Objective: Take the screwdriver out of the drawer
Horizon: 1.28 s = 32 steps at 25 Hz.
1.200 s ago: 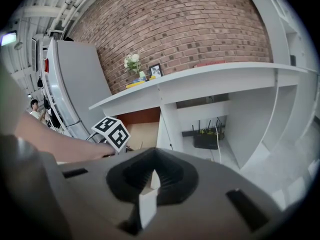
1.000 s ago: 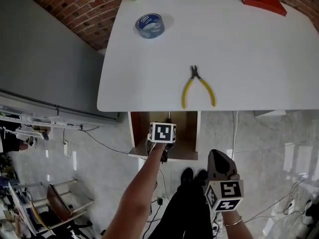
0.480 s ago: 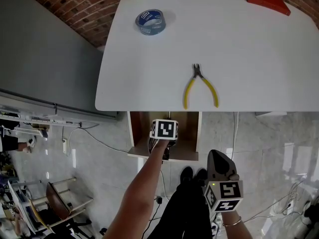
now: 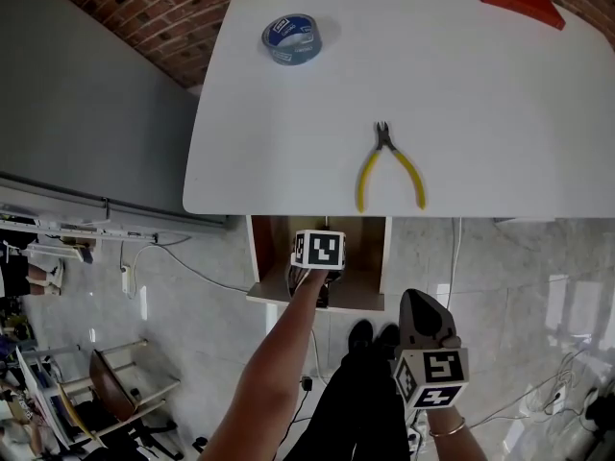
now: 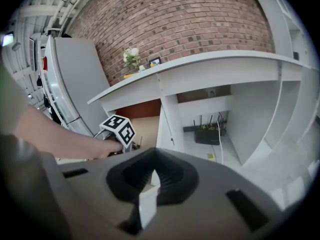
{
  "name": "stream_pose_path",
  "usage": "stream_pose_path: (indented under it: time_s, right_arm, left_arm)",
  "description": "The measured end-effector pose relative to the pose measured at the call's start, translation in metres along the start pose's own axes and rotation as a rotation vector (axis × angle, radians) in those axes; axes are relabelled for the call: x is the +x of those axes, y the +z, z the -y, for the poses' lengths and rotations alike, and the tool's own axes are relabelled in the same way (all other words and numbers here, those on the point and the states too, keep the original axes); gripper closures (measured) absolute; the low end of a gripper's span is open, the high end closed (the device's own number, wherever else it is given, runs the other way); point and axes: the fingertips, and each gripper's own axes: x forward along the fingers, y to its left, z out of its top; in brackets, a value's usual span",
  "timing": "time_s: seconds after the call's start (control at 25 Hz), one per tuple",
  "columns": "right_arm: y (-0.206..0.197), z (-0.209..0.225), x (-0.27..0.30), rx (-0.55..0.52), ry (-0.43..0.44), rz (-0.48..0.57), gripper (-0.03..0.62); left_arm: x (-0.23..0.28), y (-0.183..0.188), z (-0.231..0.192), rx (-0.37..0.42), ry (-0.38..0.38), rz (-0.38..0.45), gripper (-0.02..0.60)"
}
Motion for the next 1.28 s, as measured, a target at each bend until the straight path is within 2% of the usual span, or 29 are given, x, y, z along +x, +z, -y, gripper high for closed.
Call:
stream_pose_path:
  time_s: [0.2, 0.4, 0.64, 0.72, 0.96, 1.28]
  right_arm:
    - [-0.001, 0.000, 0.000, -0.001, -0.001, -0.002, 0.592]
    - [-0.003, 0.001, 0.000, -0.002, -0.003, -0.005, 0.592]
    - [0.002, 0.001, -0.004, -0.006, -0.002, 0.000, 0.592]
    - [0.007, 0.000, -0.005, -0.010, -0.002, 0.006, 0.592]
    - [0.022, 0.001, -0.013, -0.022, -0.005, 0.027, 0.592]
    - [0.039, -0.009, -0.030, -0.037, 0.004, 0.048, 0.592]
  left_arm:
    - [-0.001, 0.001, -0.002, -0.019, 0.001, 0.012, 0.512]
    - [-0.002, -0.001, -0.003, -0.026, -0.001, 0.011, 0.514]
    - [-0.013, 0.008, -0.002, 0.035, 0.010, 0.046, 0.515]
    - [-0.018, 0.008, 0.000, 0.028, -0.001, 0.052, 0.515]
    - [-0.049, 0.020, 0.006, 0.045, -0.032, 0.136, 0.515]
    - [-0.097, 0.027, 0.010, 0.018, -0.069, 0.218, 0.515]
